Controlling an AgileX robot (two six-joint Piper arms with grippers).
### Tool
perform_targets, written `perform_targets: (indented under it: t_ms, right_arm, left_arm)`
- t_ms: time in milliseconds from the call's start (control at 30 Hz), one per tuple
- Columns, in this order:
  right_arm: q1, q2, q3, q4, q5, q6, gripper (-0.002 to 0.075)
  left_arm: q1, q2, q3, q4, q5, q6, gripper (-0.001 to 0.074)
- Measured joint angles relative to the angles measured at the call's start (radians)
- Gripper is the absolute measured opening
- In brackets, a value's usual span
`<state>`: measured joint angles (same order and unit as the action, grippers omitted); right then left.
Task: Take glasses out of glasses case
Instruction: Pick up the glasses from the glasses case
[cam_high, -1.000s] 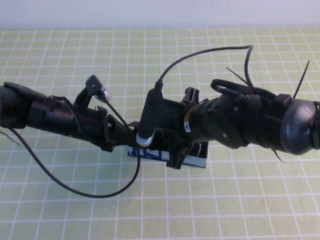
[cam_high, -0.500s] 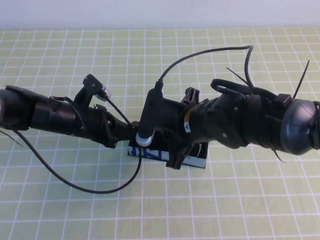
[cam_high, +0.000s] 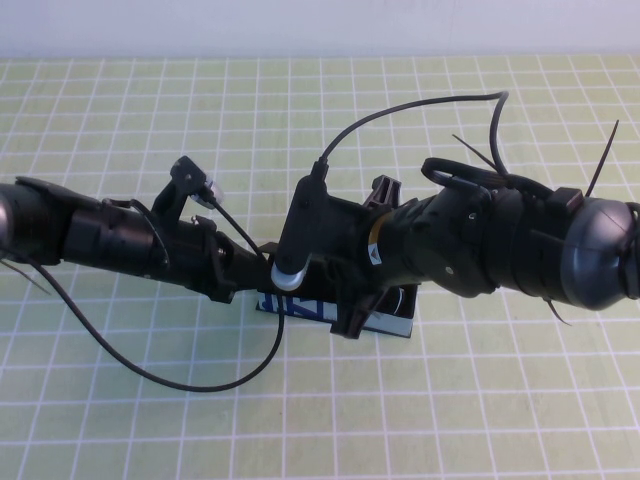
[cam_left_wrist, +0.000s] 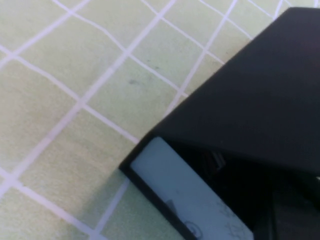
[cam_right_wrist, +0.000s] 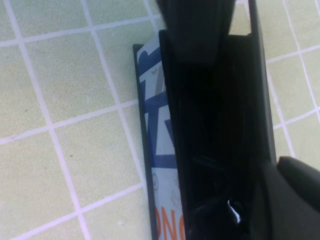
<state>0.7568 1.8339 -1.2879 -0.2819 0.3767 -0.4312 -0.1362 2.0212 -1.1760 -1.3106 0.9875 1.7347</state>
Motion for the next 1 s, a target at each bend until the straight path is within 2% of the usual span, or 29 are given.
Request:
perform_targets:
  t_ms: [267, 333, 467, 533, 600, 700, 767, 867, 1000]
  right_arm:
    - [0.0, 0.0, 0.0, 0.0, 0.002, 0.016, 0.0007]
    - [0.0, -0.007, 0.0, 0.0, 0.008, 0.044, 0.0043]
    - [0.0, -0.064, 0.0, 0.025, 0.036, 0.138, 0.0167]
    - [0.0, -0.11, 0.0, 0.072, 0.061, 0.161, 0.0187]
    - [0.005, -0.162, 0.0, 0.151, 0.096, 0.172, 0.016]
    - [0.021, -0.204, 0.0, 0.268, 0.184, 0.186, 0.0048]
    - [0.028, -0.202, 0.0, 0.328, 0.244, 0.229, 0.0013]
    - [0.032, -0.174, 0.0, 0.352, 0.319, 0.316, -0.0008]
    - [0.032, -0.115, 0.0, 0.282, 0.328, 0.431, -0.0014]
  left_arm:
    - [0.0, 0.017, 0.0, -0.01, 0.025, 0.0, -0.0004]
    - [0.0, 0.017, 0.0, -0.01, 0.025, -0.002, -0.0004]
    - [0.002, 0.017, 0.0, -0.01, 0.025, -0.011, -0.0004]
    - [0.002, 0.017, 0.0, -0.01, 0.027, -0.015, -0.0004]
    - [0.002, 0.017, 0.0, -0.008, 0.029, -0.016, -0.0004]
    - [0.002, 0.017, 0.0, -0.004, 0.033, -0.02, -0.0004]
    - [0.002, 0.017, 0.0, -0.004, 0.033, -0.022, -0.0004]
    - [0.002, 0.017, 0.0, -0.004, 0.034, -0.023, -0.0004]
    - [0.004, 0.017, 0.0, -0.004, 0.036, -0.028, -0.0004]
